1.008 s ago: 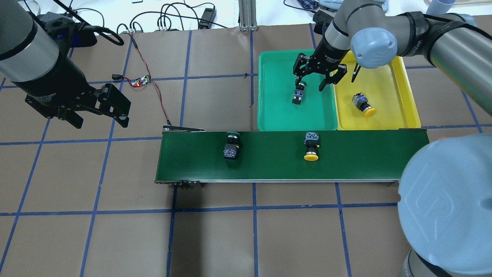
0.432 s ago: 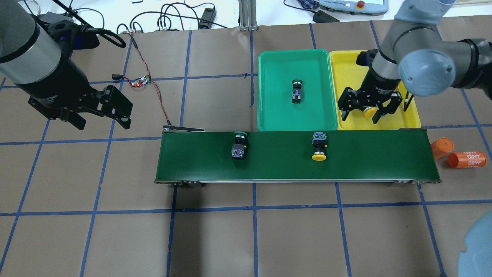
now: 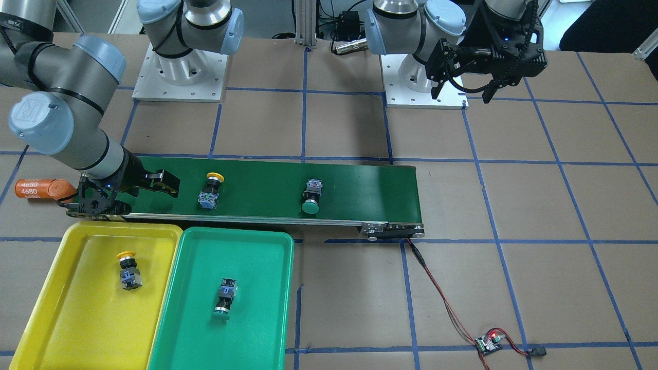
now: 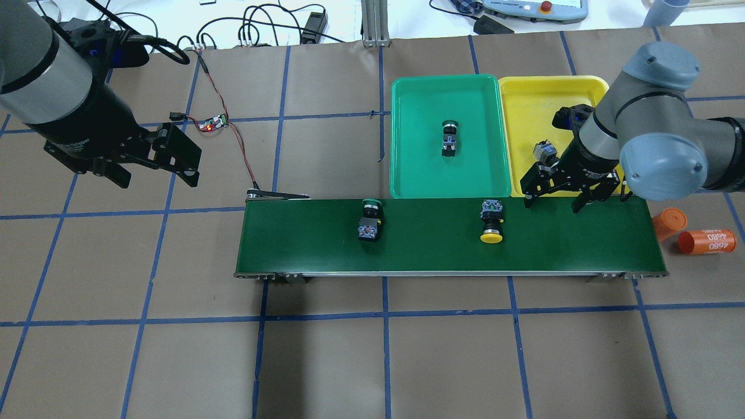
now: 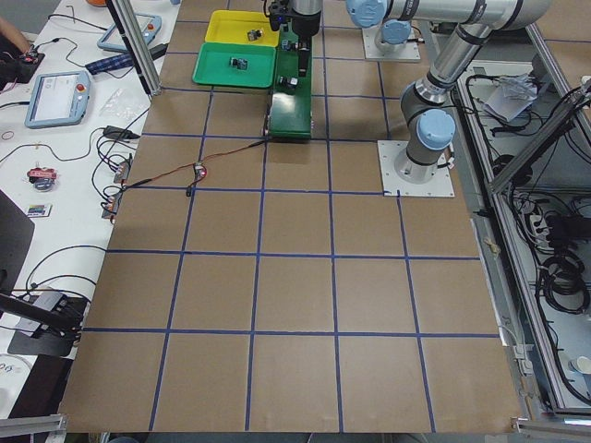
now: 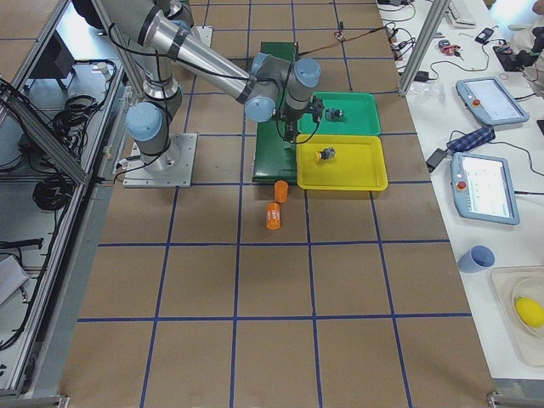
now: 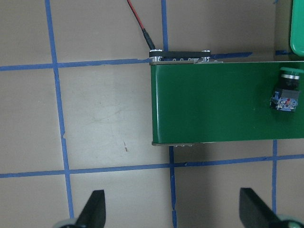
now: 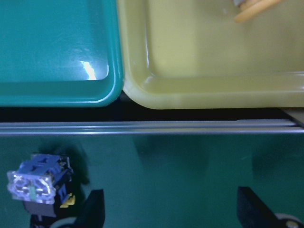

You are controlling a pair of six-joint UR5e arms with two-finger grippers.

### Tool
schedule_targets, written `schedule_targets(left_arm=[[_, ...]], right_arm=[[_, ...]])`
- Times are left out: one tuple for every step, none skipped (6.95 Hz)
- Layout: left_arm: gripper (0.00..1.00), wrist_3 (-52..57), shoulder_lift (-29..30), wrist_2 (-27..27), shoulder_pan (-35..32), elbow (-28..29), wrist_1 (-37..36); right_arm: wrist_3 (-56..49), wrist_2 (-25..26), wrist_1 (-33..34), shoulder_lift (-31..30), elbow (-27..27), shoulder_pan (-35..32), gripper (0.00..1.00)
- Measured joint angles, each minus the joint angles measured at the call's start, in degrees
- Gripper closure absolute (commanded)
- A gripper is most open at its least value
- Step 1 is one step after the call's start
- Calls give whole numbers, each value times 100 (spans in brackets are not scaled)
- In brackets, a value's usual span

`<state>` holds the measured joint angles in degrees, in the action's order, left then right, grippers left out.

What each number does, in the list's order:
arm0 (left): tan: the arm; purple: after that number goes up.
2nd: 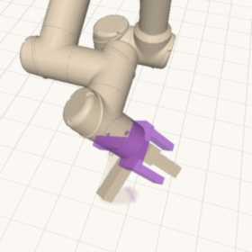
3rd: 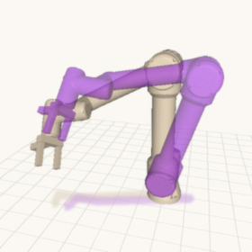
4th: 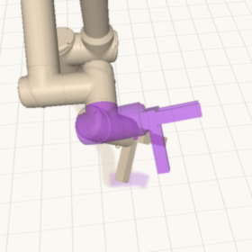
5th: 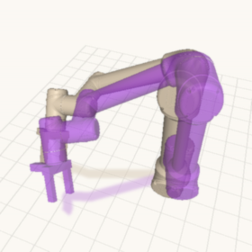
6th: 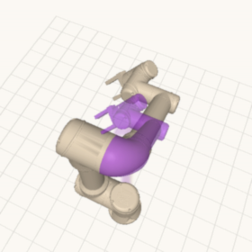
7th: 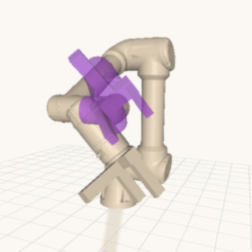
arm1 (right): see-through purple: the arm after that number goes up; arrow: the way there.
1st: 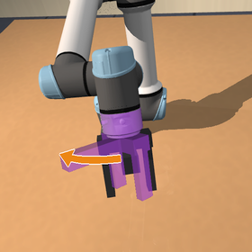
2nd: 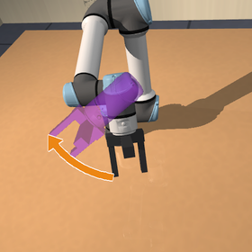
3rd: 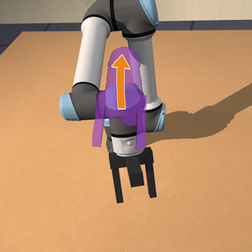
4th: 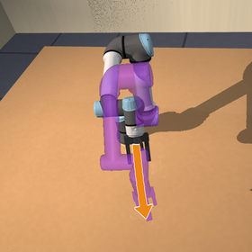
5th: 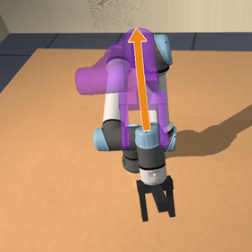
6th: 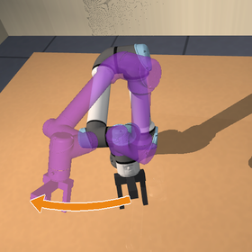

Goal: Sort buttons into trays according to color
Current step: 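Move the right gripper back down to the yellow-capped button on the conveyor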

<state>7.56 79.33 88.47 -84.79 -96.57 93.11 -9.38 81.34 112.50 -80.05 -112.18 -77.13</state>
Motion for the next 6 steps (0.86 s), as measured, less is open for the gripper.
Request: schedule_targets(left_arm=[[0, 2, 8, 17, 2, -2, -16], [0, 6, 15, 30, 5, -2, -22], [0, 6, 13, 38, 5, -5, -23], [0, 3, 8, 44, 6, -11, -20], [0, 3, 5, 47, 6, -31, -22], [0, 6, 4, 47, 6, -69, -44]], right_arm=[[-46, -190, 32, -9, -36, 33, 2], [-64, -292, 27, 6, -52, 57, 1], [-71, -408, 3, 27, -80, 93, 0], [-81, -559, -15, 26, -130, 133, 0], [-102, -627, -22, 21, -162, 150, 0], [-126, -654, -25, 15, -186, 154, 0]])
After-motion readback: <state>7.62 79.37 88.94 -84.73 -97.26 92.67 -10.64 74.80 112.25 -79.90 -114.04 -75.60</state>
